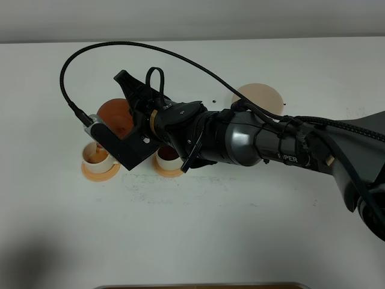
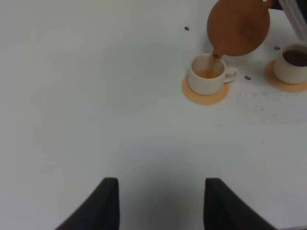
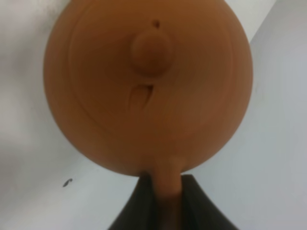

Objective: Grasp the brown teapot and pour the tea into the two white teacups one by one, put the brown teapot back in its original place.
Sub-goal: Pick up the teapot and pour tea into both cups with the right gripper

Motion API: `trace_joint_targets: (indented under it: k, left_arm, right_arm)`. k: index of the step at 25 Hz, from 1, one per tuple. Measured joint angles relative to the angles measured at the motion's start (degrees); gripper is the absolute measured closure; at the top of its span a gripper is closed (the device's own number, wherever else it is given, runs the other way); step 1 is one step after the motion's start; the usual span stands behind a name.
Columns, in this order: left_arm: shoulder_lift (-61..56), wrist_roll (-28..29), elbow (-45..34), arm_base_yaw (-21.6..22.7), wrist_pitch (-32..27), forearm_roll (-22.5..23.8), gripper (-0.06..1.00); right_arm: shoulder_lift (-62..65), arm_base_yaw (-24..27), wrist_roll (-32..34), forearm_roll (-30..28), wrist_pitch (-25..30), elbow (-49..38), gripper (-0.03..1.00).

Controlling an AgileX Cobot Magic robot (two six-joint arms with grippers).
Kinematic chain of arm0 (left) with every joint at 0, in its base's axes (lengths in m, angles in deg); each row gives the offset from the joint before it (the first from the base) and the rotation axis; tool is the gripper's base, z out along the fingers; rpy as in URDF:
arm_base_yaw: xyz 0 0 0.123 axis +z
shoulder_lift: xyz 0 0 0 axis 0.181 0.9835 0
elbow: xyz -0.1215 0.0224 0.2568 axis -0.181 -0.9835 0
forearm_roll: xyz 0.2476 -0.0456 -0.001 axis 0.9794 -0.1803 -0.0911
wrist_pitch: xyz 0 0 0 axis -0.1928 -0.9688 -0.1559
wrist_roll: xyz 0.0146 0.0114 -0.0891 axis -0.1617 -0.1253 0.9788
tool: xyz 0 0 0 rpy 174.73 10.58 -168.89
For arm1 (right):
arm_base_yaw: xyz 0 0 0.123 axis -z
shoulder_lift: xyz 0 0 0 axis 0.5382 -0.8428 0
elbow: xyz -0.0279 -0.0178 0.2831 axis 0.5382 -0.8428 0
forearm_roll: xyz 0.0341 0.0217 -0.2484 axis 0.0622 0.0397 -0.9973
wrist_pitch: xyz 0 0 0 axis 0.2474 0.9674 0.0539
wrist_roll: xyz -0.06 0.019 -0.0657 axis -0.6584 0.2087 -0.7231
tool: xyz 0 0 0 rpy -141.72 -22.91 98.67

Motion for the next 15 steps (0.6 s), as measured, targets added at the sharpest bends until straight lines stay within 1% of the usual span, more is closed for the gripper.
trace_joint_targets:
  k: [5,15]
  left_arm:
    - [0.0,0.0,0.0,0.0,0.0,0.0,0.51]
    - [0.0,0.0,0.0,0.0,0.0,0.0,0.51]
  right_arm:
    - [0.0,0.0,-0.15,-2.06,0.0,0.0,0.85]
    - [0.0,0.0,-0.15,-2.69,-0.12,0.0,0.85]
